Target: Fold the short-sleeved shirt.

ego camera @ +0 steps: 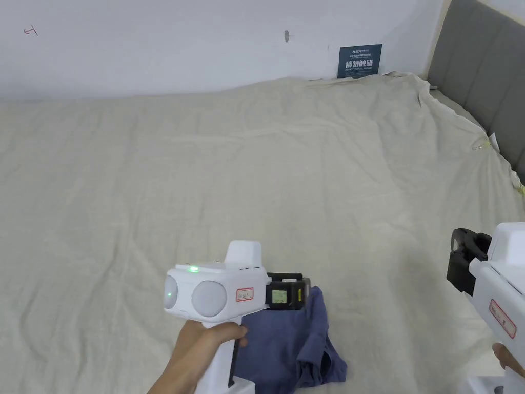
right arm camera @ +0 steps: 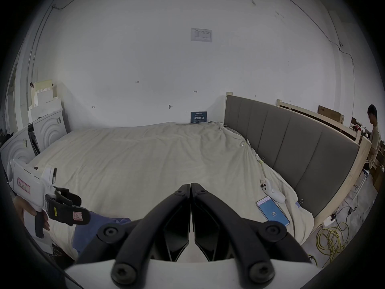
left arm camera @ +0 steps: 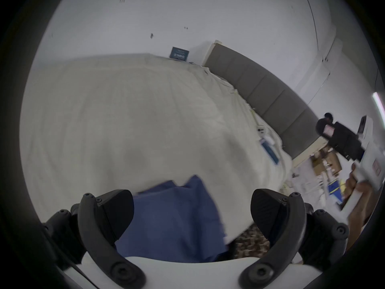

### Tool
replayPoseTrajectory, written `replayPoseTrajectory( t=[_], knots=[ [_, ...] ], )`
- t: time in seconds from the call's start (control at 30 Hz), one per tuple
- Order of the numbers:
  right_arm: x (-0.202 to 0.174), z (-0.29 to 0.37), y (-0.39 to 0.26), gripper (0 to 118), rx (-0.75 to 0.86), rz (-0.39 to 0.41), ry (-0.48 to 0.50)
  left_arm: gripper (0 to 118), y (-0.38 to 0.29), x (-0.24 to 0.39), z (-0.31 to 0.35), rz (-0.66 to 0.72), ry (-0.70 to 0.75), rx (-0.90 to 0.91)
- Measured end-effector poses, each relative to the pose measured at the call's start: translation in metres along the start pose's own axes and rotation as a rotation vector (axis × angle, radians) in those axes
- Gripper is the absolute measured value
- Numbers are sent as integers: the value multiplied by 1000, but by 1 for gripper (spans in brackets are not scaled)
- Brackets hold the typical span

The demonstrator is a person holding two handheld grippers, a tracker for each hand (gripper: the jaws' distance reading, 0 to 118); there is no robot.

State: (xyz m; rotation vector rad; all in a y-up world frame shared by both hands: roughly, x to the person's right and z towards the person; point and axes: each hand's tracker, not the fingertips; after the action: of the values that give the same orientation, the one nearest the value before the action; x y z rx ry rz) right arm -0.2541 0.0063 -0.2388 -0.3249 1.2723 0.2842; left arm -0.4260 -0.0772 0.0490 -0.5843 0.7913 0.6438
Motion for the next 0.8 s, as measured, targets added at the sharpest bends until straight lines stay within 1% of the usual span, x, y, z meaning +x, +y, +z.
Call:
replayPoseTrajectory(
  t=[0.03,0.07,0.1,0.17,0.2,0.23,0.3,0.33,0.4,0.57,0.63,0.7,0.8],
  knots=[
    [-1,0,0,0,0,1,2,91,-5,-4,2,9,34,33],
    [-1,0,0,0,0,1,2,73,-10,-7,4,-18,47,49],
    [-2,0,0,0,-1,2,2,49,-15,-8,4,-51,60,65],
    [-2,0,-1,0,-2,1,3,39,-29,-8,2,-92,108,88],
    [-2,0,-2,0,-3,0,5,35,-36,-9,0,-83,105,90],
    [-2,1,-2,0,-3,-1,4,23,-42,-9,-3,-84,101,90],
    [-2,1,-4,0,-5,-3,4,8,-55,-5,-10,-82,91,87],
    [-1,1,-4,0,-6,-3,3,3,-60,-3,-16,-81,85,71],
    [0,2,-6,0,-9,-4,2,0,-72,2,-28,-77,88,38],
    [12,2,-14,0,-23,-9,-7,0,-103,24,-61,-75,46,-19],
    [18,2,-16,0,-30,-10,-14,0,-110,36,-72,-89,60,-31],
    [21,4,-18,0,-37,-9,-25,0,-113,44,-78,-107,72,-20],
    [30,5,-24,0,-47,-12,-38,0,-107,51,-77,-99,64,-15]
  ],
)
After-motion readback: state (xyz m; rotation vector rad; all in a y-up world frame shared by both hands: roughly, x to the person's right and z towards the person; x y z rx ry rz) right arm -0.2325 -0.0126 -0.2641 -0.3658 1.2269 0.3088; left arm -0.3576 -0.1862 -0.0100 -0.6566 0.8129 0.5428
